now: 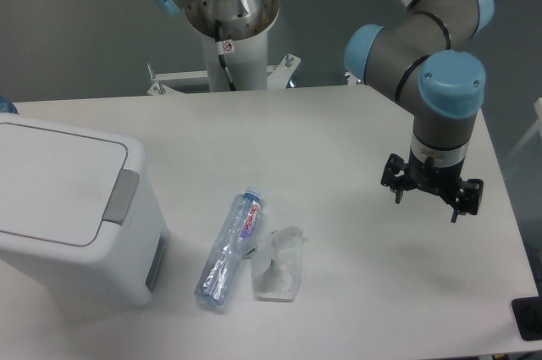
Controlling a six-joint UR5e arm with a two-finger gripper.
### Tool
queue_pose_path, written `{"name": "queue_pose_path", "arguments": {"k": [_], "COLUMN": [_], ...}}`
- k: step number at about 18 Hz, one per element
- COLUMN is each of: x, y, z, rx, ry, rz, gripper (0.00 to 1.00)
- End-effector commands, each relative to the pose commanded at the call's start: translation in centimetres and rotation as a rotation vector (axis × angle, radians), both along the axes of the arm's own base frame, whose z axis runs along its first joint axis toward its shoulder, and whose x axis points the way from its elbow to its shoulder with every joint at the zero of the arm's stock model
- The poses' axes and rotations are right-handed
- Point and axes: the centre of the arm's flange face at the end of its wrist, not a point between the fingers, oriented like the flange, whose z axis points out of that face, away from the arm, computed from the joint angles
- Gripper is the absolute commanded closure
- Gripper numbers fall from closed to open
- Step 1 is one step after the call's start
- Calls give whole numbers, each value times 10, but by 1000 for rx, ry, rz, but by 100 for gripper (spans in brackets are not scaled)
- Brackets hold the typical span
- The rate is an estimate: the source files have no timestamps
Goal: Open the trash can
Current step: 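Move the open gripper across the table toward the trash can lid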
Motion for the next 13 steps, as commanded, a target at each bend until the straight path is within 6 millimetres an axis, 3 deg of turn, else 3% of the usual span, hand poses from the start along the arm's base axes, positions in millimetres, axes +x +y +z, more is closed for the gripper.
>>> {"name": "queue_pose_path", "arguments": {"k": [6,8,13], "x": [13,18,42], "y": [10,11,33], "z": [6,2,25], "rx": [13,40,117], "ry": [3,-19,-29], "rz": [12,117,204], "gripper": [0,0,0]}}
